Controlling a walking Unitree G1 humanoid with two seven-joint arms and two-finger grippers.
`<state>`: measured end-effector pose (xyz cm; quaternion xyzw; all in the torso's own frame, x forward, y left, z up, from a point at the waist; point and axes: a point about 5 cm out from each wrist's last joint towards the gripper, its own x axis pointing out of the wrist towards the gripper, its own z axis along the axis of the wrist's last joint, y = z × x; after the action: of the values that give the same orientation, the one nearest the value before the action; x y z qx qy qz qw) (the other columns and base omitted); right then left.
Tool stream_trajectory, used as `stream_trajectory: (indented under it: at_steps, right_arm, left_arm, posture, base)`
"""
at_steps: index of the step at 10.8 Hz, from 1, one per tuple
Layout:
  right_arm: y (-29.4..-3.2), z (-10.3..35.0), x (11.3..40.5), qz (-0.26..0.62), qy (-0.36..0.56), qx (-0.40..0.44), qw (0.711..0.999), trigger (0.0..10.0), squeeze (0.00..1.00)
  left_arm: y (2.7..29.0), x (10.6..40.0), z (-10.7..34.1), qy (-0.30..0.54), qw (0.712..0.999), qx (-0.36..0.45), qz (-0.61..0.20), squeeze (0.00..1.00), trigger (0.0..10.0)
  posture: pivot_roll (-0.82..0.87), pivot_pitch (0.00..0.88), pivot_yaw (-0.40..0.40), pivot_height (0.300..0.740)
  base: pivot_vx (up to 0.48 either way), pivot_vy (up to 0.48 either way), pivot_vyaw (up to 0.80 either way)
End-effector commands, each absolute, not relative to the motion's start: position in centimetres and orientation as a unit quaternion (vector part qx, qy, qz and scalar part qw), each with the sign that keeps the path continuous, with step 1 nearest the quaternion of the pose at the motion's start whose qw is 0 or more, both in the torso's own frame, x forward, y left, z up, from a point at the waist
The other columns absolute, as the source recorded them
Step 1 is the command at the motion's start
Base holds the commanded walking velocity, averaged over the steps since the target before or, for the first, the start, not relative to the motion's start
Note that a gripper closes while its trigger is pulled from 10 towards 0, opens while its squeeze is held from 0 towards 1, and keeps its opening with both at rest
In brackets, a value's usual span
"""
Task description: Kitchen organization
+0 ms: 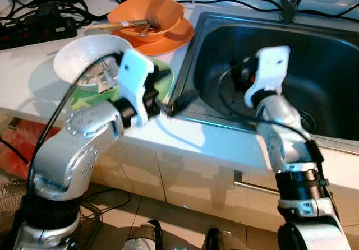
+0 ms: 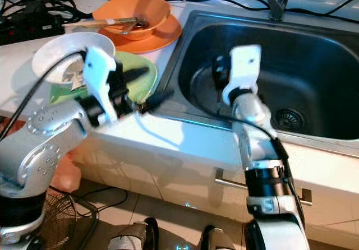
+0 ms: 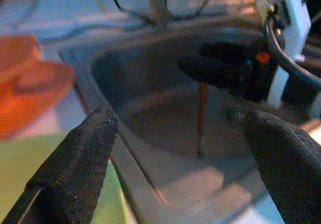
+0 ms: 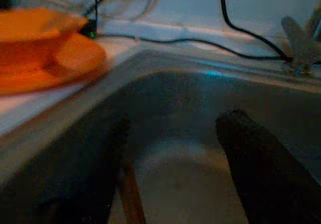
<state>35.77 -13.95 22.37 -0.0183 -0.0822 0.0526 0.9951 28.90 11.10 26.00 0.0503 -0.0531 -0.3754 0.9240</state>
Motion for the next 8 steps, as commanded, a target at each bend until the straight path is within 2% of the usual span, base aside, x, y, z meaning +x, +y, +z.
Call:
stream_trajectory:
  at_steps: [1,6,8]
  right_arm:
    - [-13.8,22.7,35.9,0.052,-0.088,-0.002,0.995,10.0,1.0]
    - [-13.7,23.7,36.2,0.051,-0.117,0.01,0.992,10.0,1.0]
    - [-13.3,23.8,36.3,0.063,-0.118,0.016,0.991,10.0,1.0]
  left_arm:
    - [11.4,29.1,26.9,-0.084,0.927,0.052,-0.362,0.0,10.0]
    - [11.0,29.2,30.9,-0.209,0.928,0.043,-0.307,0.0,10.0]
    - [12.2,28.8,31.6,-0.238,0.936,0.045,-0.256,0.0,10.0]
  posture:
    - [0.16,0.133,0.035,0.74]
    - [0.16,0.099,0.03,0.74]
    - [0.16,0.101,0.027,0.74]
  base:
    - [0.0,0.0,0.0]
    - [0.0,0.0,0.0]
    - [0.0,0.0,0.0]
